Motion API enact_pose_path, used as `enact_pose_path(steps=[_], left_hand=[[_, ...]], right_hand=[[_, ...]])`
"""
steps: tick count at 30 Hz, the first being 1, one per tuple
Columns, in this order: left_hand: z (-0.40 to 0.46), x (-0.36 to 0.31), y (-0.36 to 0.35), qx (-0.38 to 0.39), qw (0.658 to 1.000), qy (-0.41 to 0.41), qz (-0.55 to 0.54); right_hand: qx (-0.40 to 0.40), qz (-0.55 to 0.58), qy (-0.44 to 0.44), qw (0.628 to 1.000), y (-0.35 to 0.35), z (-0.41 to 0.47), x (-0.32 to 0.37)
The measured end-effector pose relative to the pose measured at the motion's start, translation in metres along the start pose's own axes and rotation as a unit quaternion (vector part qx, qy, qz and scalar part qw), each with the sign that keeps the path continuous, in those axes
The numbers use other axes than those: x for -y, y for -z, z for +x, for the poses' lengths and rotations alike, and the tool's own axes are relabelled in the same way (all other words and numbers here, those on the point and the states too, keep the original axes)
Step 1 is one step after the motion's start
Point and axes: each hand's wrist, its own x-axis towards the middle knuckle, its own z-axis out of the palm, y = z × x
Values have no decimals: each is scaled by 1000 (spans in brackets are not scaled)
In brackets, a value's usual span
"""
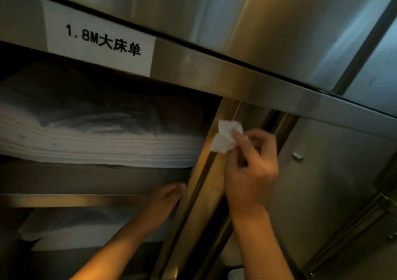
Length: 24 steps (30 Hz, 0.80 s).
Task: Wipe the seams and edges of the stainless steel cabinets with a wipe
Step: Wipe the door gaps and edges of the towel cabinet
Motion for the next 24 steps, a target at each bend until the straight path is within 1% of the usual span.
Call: enact_pose_path(steps=[2, 4, 9, 12, 14, 17, 20, 24], left_hand=[[-1, -3, 0, 5, 1000, 5, -13], [-3, -6, 0, 15, 999, 11, -27], [-5, -12, 1, 10, 1000, 23, -13], [-6, -9, 1, 6, 1000, 13, 5], [-4, -5, 2, 5, 1000, 10, 3], [-2, -2, 3, 12, 1000, 10, 3], [-1, 0, 3, 16, 1000, 7, -15], [2, 6, 2, 13, 999, 14, -42]], right_hand=[[-19, -14, 26, 999, -8, 27, 2], [-28, -6, 32, 999, -17, 36, 7], [-17, 18, 59, 998, -31, 16, 10], [-41, 37, 94, 994, -41, 19, 12], [-58, 58, 98, 992, -45, 22, 9], [-58, 76, 92, 991, -45, 20, 3], [-41, 73, 88, 993, -44, 0, -3], [30, 64, 80, 994, -46, -63, -17]])
